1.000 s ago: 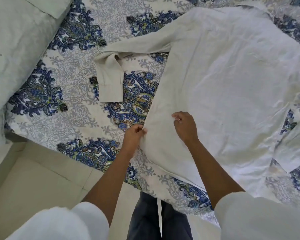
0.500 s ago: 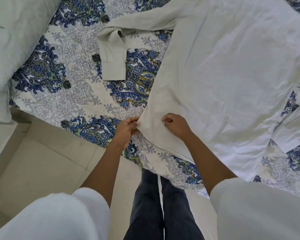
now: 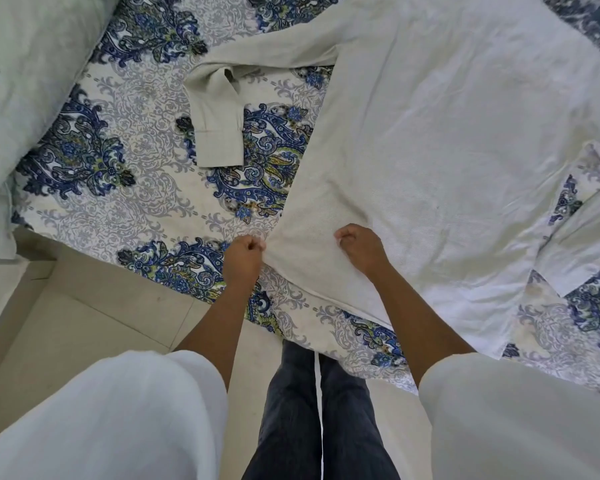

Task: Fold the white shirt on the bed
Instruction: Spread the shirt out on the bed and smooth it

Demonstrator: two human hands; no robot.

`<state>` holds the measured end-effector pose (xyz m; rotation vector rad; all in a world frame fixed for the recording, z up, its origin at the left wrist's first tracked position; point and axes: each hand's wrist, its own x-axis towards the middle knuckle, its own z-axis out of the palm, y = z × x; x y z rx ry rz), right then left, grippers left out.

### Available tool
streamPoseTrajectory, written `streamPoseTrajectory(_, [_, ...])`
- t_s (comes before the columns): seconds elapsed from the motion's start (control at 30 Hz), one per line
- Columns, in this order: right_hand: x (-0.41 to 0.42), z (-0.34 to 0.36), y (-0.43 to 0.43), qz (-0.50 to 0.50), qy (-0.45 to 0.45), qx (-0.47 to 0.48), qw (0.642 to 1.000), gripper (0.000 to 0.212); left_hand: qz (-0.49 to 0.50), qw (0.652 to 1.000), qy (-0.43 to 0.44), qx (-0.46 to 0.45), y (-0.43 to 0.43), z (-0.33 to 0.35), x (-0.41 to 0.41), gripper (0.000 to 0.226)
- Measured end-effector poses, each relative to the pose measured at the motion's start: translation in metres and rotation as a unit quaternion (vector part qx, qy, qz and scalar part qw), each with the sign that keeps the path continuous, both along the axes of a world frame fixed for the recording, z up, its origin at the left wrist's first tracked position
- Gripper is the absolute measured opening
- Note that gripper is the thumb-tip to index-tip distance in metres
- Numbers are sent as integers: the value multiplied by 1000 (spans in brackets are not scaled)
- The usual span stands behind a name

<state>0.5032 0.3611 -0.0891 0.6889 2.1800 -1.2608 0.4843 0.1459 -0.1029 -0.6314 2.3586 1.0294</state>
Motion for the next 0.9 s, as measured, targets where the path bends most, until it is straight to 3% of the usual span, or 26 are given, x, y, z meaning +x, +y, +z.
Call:
streamPoseTrajectory(0.13, [-4,1,10,-24,-13,6,1000,27,-79,985,93,-124,8,11,-7,13])
streamPoseTrajectory(0.27, [-6,-2,9,-32,-20,-8,999,25,-216,958,131,-138,28,11,-32,18])
streamPoseTrajectory(0.53, [-8,-5,7,-75,-28,-24,996,30,-113,980,130,-102,21,3,-35,10])
streamPoseTrajectory(0.63, [-15,-2,6,-126,-2,-5,992,27,-220,959,154,-85,31,10,-46,25])
streamPoseTrajectory(0.7, [-23,3,8,-144,31,29,989,21,-277,943,128,-131,37,7,-56,21])
streamPoseTrajectory(0.8, [-37,10,27,-191,71,104,973,22,-201,953,91,-210,30,6,-65,17])
streamPoseTrajectory(0.9, [-51,8,57,-282,82,177,939,26,-221,917,219,-250,39,7,-69,17])
